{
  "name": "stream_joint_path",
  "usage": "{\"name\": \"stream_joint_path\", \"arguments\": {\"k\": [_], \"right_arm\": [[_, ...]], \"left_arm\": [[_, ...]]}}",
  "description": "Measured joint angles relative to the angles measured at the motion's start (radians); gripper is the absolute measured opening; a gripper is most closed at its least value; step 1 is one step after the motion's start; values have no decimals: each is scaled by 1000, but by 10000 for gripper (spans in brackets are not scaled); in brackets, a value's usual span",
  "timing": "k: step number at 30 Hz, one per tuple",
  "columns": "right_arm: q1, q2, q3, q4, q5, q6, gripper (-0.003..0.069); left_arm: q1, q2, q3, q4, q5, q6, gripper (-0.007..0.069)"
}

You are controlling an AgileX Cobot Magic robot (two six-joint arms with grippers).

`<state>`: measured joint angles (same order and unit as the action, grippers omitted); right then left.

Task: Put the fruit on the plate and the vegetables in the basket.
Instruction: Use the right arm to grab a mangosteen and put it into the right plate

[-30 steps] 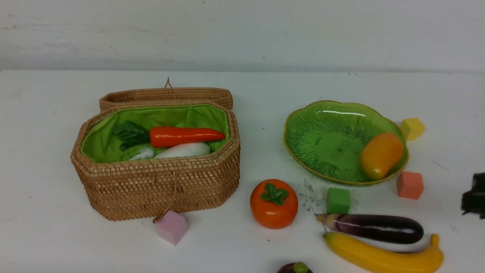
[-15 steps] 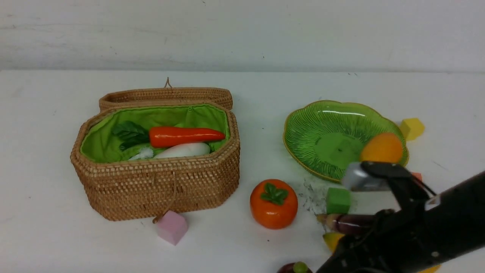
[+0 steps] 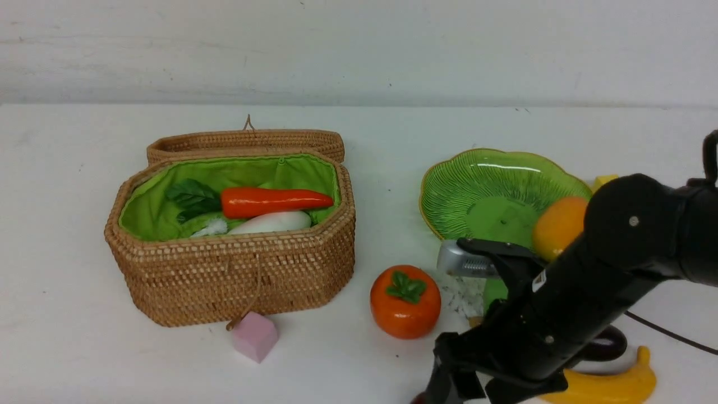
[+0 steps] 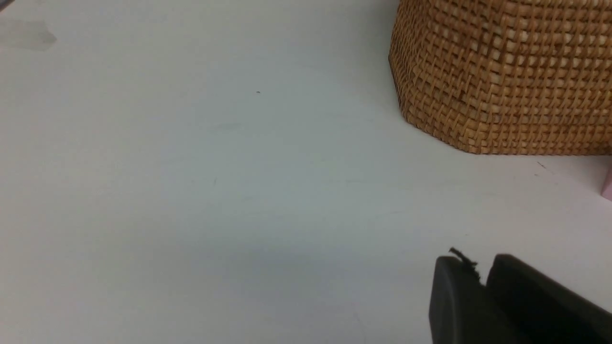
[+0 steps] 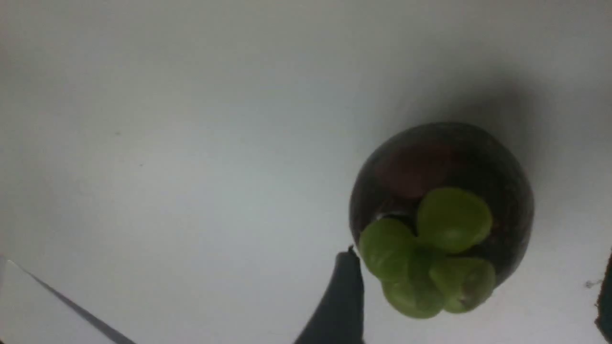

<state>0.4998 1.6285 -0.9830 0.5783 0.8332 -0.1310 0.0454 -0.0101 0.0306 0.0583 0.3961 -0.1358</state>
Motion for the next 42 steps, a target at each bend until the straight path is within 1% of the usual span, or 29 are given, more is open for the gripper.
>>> {"name": "stream_joint_path", "arguments": {"k": [5, 14, 17, 21, 25, 27, 29, 35, 38, 42], "right_arm": [[23, 6, -3, -27, -2, 11, 668], [150, 7, -3, -160, -56, 74, 662], [174, 21, -3, -166, -94, 80, 658], [177, 51, -3, -166, -122, 78, 647], [177, 82, -3, -165, -129, 28, 608], [177, 83, -4, -165, -135, -24, 568], [177, 83, -4, -164, -137, -41, 560], [177, 83, -10, -164, -129, -47, 560], [177, 83, -48, -168, -70, -47, 560], [164, 83, -151, -198, 12, -48, 560]], "left_arm": [[0, 0, 0, 0, 0, 0, 96], [0, 0, 0, 0, 0, 0, 97], [0, 0, 0, 0, 0, 0, 100], [0, 0, 0, 0, 0, 0, 103], [0, 0, 0, 0, 0, 0, 108], [0, 0, 0, 0, 0, 0, 112], [0, 0, 0, 0, 0, 0, 113], [0, 0, 0, 0, 0, 0, 116], [0, 0, 0, 0, 0, 0, 121], [0, 0, 0, 0, 0, 0, 126]]}}
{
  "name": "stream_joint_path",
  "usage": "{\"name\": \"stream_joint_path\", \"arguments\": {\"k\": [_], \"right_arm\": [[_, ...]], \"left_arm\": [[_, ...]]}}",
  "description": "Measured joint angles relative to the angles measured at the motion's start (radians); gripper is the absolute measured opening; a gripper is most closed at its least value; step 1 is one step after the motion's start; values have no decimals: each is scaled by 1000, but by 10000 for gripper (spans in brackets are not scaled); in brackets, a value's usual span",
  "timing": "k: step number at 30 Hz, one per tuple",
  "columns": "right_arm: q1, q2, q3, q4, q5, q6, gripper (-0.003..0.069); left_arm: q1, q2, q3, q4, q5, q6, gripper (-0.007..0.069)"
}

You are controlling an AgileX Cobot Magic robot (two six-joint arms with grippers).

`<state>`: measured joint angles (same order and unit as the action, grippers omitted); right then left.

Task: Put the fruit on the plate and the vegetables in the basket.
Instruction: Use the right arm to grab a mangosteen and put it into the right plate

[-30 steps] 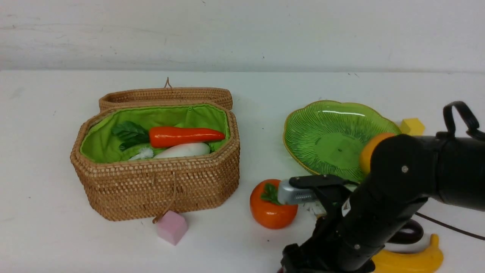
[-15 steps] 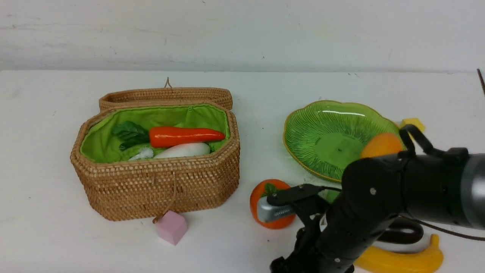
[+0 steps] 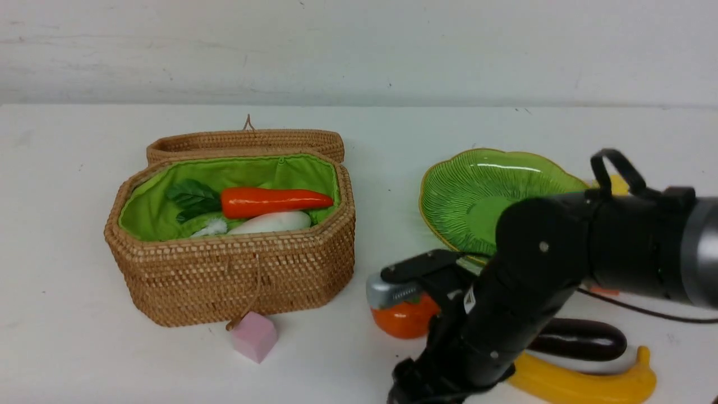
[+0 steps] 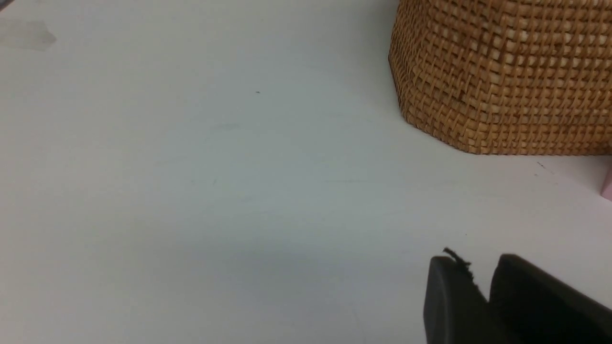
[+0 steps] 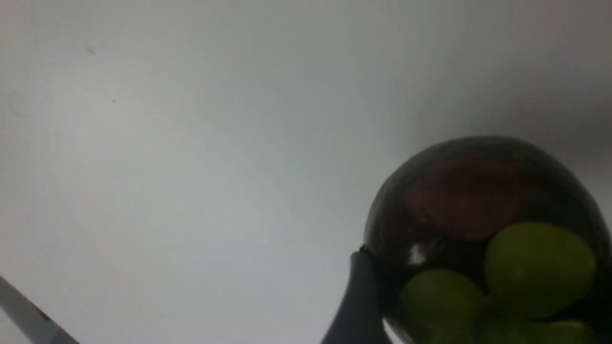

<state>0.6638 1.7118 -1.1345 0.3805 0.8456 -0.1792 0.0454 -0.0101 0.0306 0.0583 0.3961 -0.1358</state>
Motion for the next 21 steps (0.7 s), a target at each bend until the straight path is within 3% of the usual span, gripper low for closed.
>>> {"name": "stream_joint_path", "arguments": {"k": [7, 12, 16, 21], "right_arm": [[-185, 1, -303, -42, 82, 0, 560], [-431, 60, -475, -59, -61, 3, 560], [-554, 173, -530, -59, -137, 6, 560], [-629, 325, -556, -43, -210, 8, 560]], "left_arm": [[0, 0, 0, 0, 0, 0, 134], [0, 0, 0, 0, 0, 0, 139], [0, 0, 0, 0, 0, 0, 142], [0, 0, 0, 0, 0, 0, 143]]}}
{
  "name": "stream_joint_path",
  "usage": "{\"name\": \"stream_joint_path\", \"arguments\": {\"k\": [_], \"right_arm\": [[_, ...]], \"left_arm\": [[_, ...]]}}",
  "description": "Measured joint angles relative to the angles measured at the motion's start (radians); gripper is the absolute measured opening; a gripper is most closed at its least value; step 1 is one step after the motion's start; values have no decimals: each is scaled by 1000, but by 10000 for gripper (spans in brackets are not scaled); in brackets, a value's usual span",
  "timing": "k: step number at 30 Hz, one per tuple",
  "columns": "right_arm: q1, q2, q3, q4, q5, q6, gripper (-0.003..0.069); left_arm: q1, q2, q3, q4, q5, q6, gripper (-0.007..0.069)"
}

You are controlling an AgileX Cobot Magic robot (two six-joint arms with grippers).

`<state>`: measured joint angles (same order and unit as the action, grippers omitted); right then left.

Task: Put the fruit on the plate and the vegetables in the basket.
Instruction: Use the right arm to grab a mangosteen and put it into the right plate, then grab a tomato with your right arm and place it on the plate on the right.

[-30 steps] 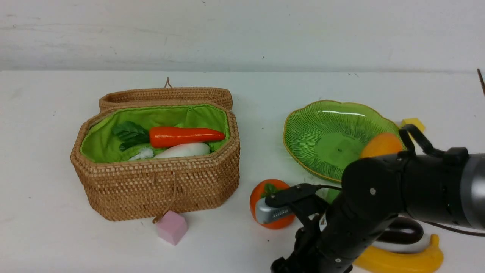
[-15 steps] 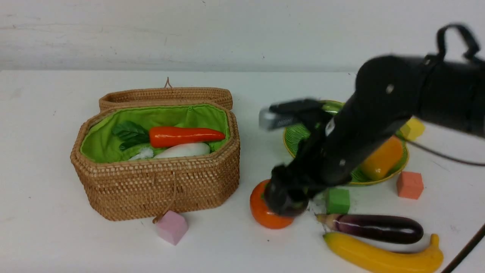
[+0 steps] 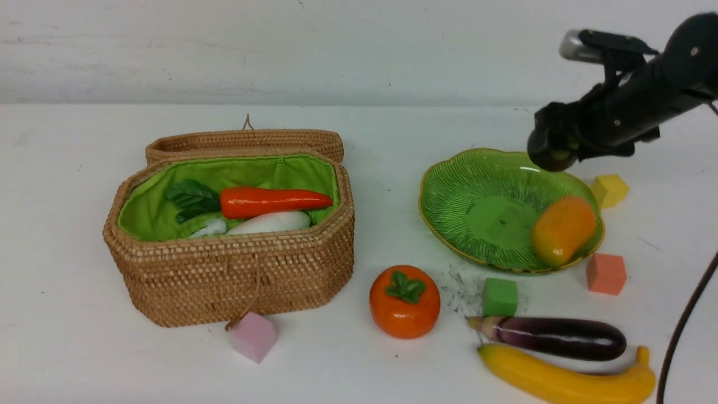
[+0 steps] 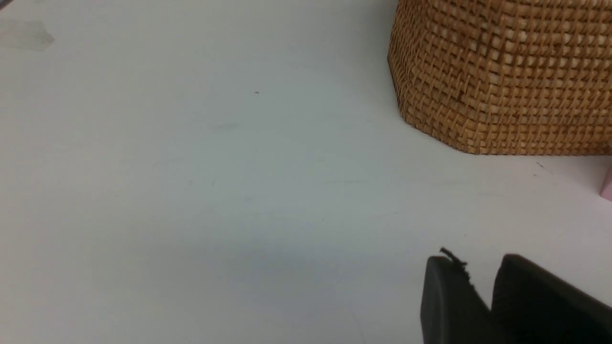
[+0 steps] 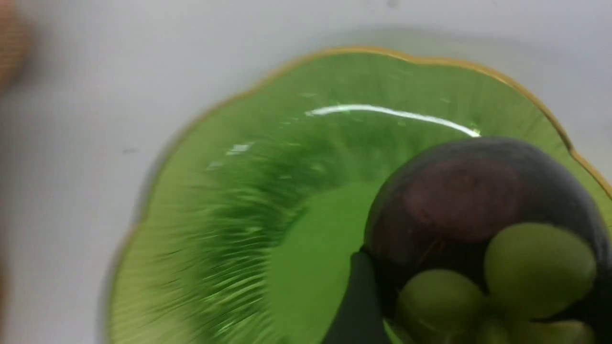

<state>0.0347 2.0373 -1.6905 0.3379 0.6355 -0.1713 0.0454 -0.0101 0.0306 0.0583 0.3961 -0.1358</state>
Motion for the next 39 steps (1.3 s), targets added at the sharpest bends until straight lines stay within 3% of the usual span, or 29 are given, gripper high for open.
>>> {"name": "stream_joint_path", "arguments": {"k": [8, 15, 21, 31, 36, 39], "right_arm": [[-18, 149, -1, 24, -150, 0, 560], [-18, 152, -2, 26, -186, 0, 563], [-18, 131, -16, 28, -156, 0, 663], [-10, 3, -30, 41, -13, -15, 662], [119, -49, -30, 103, 232, -178, 653], [210, -45, -21, 168, 326, -194, 650]], "left_arm": [[0, 0, 0, 0, 0, 0, 148], [0, 0, 0, 0, 0, 0, 155], [0, 0, 0, 0, 0, 0, 163], [0, 0, 0, 0, 0, 0, 169], [0, 0, 0, 0, 0, 0, 173], [0, 0, 0, 0, 0, 0, 177]]}}
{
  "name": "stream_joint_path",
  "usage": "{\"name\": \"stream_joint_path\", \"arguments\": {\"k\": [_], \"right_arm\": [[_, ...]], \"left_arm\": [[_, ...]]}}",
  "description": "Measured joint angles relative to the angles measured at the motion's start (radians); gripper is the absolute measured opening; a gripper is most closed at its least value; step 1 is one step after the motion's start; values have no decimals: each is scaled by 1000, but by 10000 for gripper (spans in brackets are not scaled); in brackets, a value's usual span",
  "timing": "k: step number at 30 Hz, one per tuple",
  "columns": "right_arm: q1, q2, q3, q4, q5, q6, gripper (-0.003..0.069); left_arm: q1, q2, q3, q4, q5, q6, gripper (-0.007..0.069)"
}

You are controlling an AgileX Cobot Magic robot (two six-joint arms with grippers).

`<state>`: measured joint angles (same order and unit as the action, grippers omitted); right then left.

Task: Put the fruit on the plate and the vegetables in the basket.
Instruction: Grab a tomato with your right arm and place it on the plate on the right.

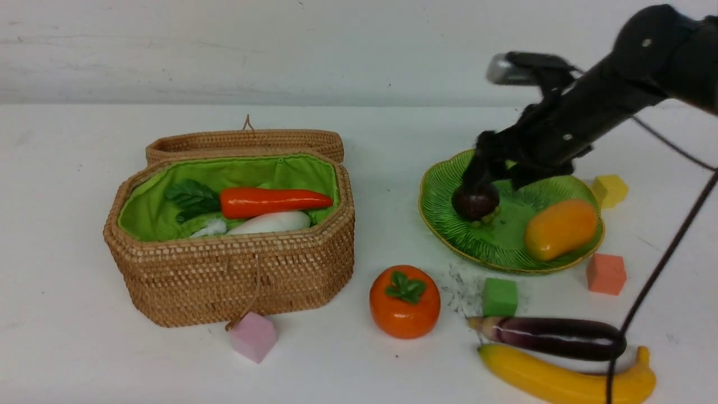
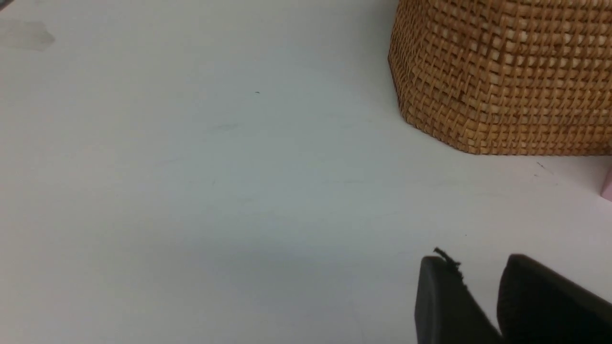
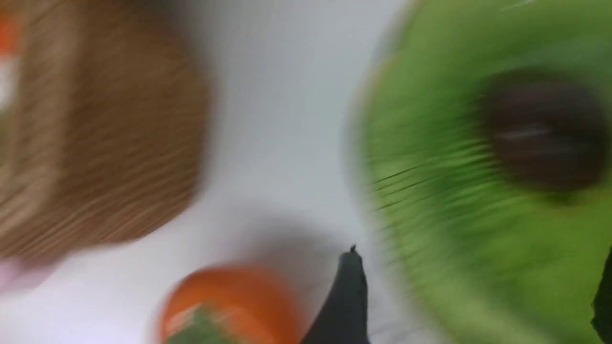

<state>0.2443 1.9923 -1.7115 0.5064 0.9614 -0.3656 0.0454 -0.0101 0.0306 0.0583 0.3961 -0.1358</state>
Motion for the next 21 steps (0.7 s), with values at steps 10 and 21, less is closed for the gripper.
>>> {"name": "stream_joint_path", "arguments": {"k": [10, 21], "right_arm": [[110, 62, 139, 36, 68, -15, 632], [110, 127, 161, 225, 69, -105, 580]], "left_arm": [[0, 0, 0, 0, 0, 0, 186], [0, 0, 0, 0, 0, 0, 193]]}}
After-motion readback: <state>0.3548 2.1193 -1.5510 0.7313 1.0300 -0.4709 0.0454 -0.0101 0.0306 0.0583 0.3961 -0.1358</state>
